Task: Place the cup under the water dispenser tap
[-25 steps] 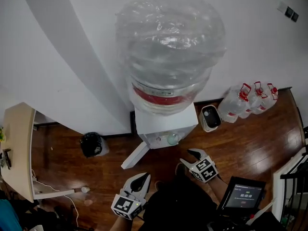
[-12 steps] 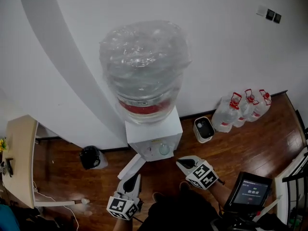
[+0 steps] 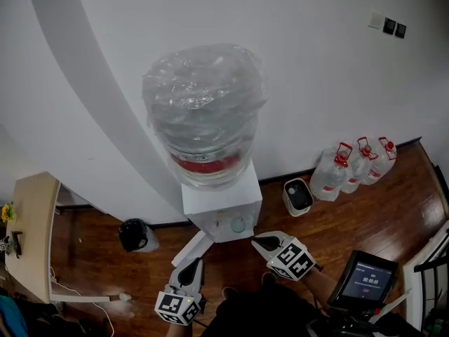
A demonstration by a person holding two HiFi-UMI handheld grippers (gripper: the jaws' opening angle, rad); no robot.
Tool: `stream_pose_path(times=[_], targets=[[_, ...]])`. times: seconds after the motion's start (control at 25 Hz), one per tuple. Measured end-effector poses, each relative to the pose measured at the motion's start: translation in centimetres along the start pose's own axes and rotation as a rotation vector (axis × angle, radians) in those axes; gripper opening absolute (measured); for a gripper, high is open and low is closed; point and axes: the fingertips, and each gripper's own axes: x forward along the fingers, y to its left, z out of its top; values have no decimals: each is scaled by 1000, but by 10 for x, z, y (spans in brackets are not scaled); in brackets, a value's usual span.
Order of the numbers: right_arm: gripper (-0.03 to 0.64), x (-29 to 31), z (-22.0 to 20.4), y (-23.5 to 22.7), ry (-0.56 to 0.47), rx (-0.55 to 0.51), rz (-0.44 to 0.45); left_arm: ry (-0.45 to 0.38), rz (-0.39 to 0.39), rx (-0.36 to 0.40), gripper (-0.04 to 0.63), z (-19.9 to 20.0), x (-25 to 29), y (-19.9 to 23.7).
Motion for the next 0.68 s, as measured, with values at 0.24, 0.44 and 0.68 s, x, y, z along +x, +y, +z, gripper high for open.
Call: stream_pose_path(times=[0.24, 0.44, 0.68], targets=[[0, -2, 4, 0, -1, -19, 15, -8, 8, -2, -23, 1, 2, -6], [0, -3, 6, -1, -6, -24, 19, -6, 13, -2, -23, 0, 2, -7], [0, -1, 5, 1, 3, -30, 25, -5, 25, -9, -23, -1, 1, -6]])
